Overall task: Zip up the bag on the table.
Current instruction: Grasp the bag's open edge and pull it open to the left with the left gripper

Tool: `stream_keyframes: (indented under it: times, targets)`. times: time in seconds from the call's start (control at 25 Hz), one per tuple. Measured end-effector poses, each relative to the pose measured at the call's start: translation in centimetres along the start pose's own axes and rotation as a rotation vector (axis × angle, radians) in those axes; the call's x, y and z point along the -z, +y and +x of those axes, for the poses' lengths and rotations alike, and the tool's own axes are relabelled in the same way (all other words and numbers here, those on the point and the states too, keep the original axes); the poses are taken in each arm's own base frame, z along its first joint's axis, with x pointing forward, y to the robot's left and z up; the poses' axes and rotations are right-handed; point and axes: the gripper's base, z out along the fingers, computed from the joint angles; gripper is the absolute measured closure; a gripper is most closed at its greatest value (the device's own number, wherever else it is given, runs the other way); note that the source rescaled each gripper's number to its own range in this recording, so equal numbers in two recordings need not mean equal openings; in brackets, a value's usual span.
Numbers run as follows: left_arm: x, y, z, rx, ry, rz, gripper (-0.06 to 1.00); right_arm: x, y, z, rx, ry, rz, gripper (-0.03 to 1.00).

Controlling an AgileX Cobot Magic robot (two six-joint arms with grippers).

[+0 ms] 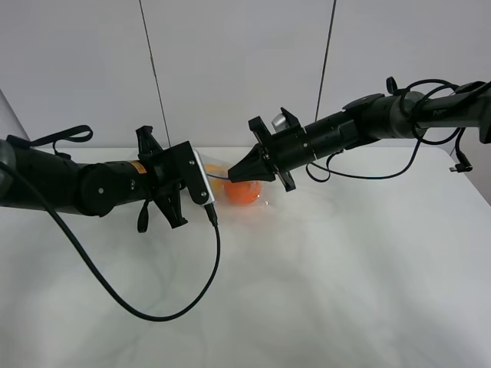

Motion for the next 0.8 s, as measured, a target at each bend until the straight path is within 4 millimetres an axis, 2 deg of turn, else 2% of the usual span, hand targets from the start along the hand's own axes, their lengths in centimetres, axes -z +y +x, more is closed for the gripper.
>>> stream_keyframes:
  times: [0.56,0.8]
  targets:
    - [0.1,4.0,5.2,-0.088,0.112,-0.158,0.94,0.0,0.1,0.0,-0.006,0.0,-0.007,0.97]
    - [0.5,5.6,8.2,-0.114,0.167,-0.195,0.94,0.0,0.1,0.0,-0.009,0.002,-0.008,0.97]
